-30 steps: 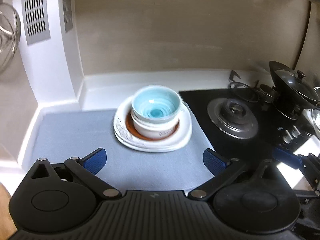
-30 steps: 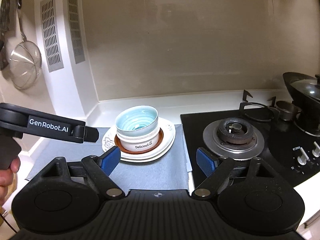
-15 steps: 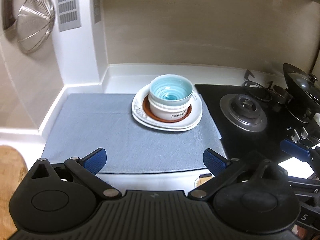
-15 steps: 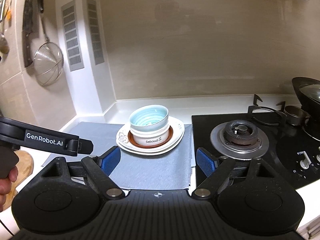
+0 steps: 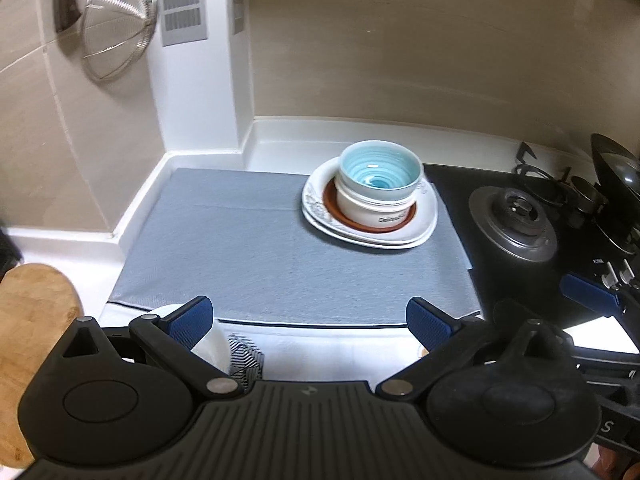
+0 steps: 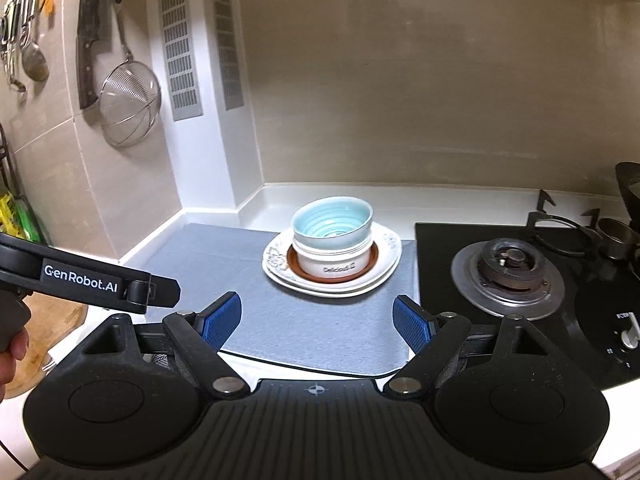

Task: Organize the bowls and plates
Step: 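Move both tools toward the large white bowl on the striped cloth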

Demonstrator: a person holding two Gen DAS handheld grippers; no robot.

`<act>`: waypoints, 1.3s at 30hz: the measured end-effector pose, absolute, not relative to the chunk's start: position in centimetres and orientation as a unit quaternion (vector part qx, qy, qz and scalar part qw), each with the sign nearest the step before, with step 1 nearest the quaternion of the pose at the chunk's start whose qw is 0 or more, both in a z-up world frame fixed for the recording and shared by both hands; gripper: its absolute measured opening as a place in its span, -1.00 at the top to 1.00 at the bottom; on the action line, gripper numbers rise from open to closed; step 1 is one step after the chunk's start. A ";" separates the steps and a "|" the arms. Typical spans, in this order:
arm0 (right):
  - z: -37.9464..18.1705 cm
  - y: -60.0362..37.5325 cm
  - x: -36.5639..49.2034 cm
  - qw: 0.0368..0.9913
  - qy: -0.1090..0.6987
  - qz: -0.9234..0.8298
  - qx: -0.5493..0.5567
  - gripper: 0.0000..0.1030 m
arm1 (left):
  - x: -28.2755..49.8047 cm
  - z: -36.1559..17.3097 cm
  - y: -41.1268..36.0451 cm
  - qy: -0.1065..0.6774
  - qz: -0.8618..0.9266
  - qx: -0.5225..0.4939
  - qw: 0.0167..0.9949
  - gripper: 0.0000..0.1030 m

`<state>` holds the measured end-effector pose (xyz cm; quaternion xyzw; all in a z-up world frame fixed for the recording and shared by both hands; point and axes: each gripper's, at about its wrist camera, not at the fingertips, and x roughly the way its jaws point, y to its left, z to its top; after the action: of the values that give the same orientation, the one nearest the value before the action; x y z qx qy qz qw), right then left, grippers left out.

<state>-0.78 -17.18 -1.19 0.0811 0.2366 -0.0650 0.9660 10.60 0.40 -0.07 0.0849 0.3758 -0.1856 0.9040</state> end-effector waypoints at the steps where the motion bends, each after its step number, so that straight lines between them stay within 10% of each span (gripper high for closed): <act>1: -1.2 -17.0 -0.6 0.966 0.239 -0.061 0.080 -0.64 | 10.6 0.0 0.8 0.376 -0.182 0.083 0.905 -1.00; 39: -6.6 -2.8 13.7 0.916 0.392 0.085 0.018 -0.65 | 19.5 -8.7 18.1 0.502 -0.016 -0.004 0.865 -1.00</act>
<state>13.65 -2.80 -6.63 0.0181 0.3920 0.0853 0.9158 19.49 18.09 -8.70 -0.0043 0.5020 -0.0160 0.8647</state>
